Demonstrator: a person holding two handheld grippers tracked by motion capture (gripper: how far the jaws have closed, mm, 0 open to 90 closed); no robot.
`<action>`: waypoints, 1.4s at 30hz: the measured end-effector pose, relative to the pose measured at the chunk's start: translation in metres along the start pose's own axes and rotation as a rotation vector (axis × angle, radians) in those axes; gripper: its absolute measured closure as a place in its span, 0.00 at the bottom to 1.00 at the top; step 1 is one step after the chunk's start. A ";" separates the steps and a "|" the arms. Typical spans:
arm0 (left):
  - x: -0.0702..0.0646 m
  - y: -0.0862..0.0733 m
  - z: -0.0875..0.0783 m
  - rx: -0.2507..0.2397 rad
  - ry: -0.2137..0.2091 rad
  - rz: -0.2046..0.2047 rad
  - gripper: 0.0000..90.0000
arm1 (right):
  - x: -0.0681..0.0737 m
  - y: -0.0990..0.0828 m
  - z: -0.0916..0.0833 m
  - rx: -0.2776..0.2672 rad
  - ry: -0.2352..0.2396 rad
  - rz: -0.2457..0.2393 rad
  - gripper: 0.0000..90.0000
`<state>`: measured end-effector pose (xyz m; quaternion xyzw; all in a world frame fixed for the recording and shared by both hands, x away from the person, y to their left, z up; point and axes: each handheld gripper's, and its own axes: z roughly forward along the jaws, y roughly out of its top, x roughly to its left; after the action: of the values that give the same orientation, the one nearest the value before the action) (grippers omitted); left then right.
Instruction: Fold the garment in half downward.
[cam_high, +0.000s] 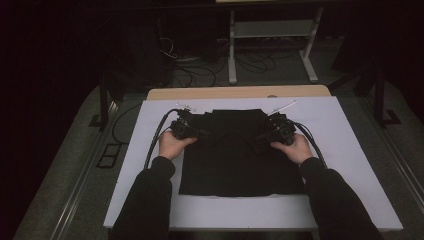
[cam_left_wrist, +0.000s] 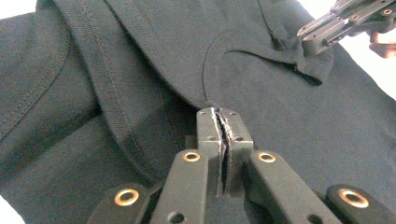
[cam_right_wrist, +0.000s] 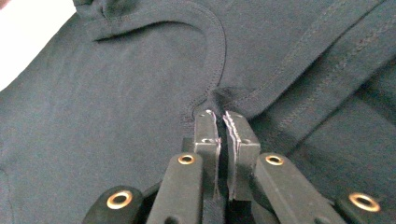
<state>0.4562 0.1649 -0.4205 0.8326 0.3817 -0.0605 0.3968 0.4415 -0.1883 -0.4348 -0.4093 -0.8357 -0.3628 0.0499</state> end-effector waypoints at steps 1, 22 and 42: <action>0.000 -0.001 -0.001 0.000 0.002 0.004 0.96 | 0.000 0.000 -0.001 -0.002 -0.007 -0.007 0.92; -0.012 -0.023 -0.021 -0.107 -0.016 0.069 0.96 | 0.019 -0.022 -0.043 -0.123 -0.032 -0.107 0.92; -0.037 -0.053 -0.033 -0.167 -0.040 0.105 0.96 | 0.027 -0.053 -0.046 -0.093 -0.004 -0.112 0.92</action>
<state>0.3874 0.1873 -0.4162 0.8142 0.3332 -0.0242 0.4749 0.3761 -0.2220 -0.4210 -0.3645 -0.8396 -0.4026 0.0087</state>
